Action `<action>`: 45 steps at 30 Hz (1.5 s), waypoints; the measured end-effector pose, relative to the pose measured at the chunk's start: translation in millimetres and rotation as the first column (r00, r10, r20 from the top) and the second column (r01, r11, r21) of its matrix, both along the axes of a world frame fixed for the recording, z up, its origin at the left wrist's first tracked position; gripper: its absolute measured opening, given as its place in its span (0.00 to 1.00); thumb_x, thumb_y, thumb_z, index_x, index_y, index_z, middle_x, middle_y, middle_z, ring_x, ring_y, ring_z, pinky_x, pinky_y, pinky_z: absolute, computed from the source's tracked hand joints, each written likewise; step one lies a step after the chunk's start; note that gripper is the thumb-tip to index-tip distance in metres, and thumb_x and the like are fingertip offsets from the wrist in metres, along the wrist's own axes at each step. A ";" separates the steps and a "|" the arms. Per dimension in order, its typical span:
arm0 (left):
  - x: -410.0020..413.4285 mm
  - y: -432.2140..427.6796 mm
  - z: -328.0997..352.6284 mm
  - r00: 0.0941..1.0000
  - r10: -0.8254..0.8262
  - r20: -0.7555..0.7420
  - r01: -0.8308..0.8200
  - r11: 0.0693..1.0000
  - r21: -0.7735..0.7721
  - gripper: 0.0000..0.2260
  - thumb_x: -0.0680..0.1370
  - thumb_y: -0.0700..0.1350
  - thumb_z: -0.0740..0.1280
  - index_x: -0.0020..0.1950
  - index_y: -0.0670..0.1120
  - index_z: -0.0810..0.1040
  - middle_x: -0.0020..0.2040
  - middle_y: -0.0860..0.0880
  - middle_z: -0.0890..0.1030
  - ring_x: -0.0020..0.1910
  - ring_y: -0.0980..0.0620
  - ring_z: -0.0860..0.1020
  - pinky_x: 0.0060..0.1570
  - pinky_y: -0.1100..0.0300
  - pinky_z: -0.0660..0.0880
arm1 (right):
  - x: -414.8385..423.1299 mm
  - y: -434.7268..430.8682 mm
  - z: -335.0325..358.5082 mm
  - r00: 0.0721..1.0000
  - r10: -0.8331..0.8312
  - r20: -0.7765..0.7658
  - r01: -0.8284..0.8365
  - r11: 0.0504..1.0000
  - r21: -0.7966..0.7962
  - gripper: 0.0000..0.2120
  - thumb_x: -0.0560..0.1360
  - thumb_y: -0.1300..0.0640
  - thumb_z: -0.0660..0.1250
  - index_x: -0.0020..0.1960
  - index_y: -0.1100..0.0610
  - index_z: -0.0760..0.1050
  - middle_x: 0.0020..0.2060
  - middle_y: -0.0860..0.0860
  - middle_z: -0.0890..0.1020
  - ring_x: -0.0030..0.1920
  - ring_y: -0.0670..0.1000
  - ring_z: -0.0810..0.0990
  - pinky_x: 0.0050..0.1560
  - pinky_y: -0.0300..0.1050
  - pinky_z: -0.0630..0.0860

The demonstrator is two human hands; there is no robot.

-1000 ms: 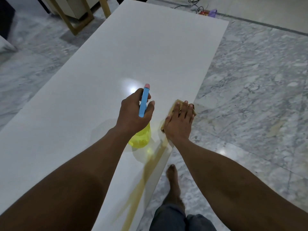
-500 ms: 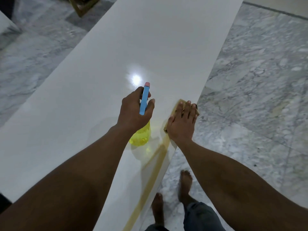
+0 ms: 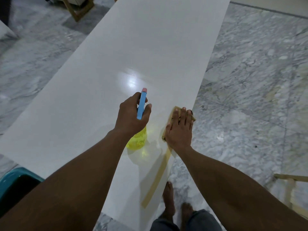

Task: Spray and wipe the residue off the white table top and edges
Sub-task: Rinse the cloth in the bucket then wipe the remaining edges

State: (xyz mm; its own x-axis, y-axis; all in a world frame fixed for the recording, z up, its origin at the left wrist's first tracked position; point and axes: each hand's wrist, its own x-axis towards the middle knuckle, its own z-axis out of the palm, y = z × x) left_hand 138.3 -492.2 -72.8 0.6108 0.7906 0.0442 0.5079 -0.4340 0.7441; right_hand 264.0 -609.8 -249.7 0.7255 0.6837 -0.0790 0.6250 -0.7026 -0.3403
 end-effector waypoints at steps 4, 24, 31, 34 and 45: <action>-19.4 -18.7 -1.5 1.000 -0.006 0.008 0.006 1.000 0.009 0.11 0.80 0.50 0.71 0.56 0.45 0.78 0.46 0.51 0.81 0.40 0.43 0.85 0.46 0.42 0.84 | -36.9 -23.2 -3.8 1.000 0.020 0.013 -0.021 0.998 0.055 0.31 0.80 0.49 0.48 0.81 0.57 0.50 0.80 0.60 0.50 0.80 0.62 0.44 0.78 0.61 0.44; -145.8 -145.8 13.3 0.983 -0.139 -0.122 0.137 0.990 -0.023 0.09 0.80 0.46 0.72 0.57 0.44 0.78 0.43 0.54 0.80 0.41 0.43 0.85 0.47 0.42 0.84 | -129.0 -142.6 95.0 0.270 -0.034 -0.962 0.636 0.756 0.152 0.07 0.75 0.60 0.64 0.51 0.58 0.78 0.49 0.60 0.80 0.46 0.58 0.82 0.43 0.52 0.83; -144.9 -149.4 28.2 0.831 -0.449 -0.329 0.439 0.892 -0.110 0.10 0.80 0.48 0.72 0.59 0.47 0.78 0.48 0.50 0.82 0.43 0.46 0.84 0.48 0.51 0.82 | -116.9 -169.1 146.7 -0.312 0.469 -0.826 0.875 0.480 -0.057 0.28 0.77 0.43 0.56 0.52 0.64 0.85 0.56 0.67 0.82 0.50 0.69 0.84 0.49 0.70 0.79; -148.9 -147.5 27.0 0.756 -0.524 -0.392 0.526 0.843 -0.112 0.17 0.80 0.52 0.72 0.68 0.51 0.77 0.53 0.49 0.83 0.46 0.50 0.80 0.47 0.57 0.77 | -129.8 -163.8 154.2 -0.291 0.454 -0.842 0.875 0.481 -0.042 0.26 0.72 0.43 0.61 0.50 0.64 0.86 0.55 0.65 0.83 0.49 0.67 0.85 0.49 0.69 0.80; -168.0 -116.8 36.4 0.733 -0.542 -0.411 0.556 0.826 -0.098 0.09 0.79 0.51 0.72 0.52 0.51 0.73 0.43 0.54 0.77 0.42 0.48 0.79 0.45 0.55 0.77 | -132.9 -140.1 172.1 -0.234 0.336 -0.912 0.828 0.561 -0.005 0.31 0.77 0.40 0.61 0.70 0.62 0.74 0.66 0.66 0.76 0.69 0.69 0.72 0.71 0.69 0.64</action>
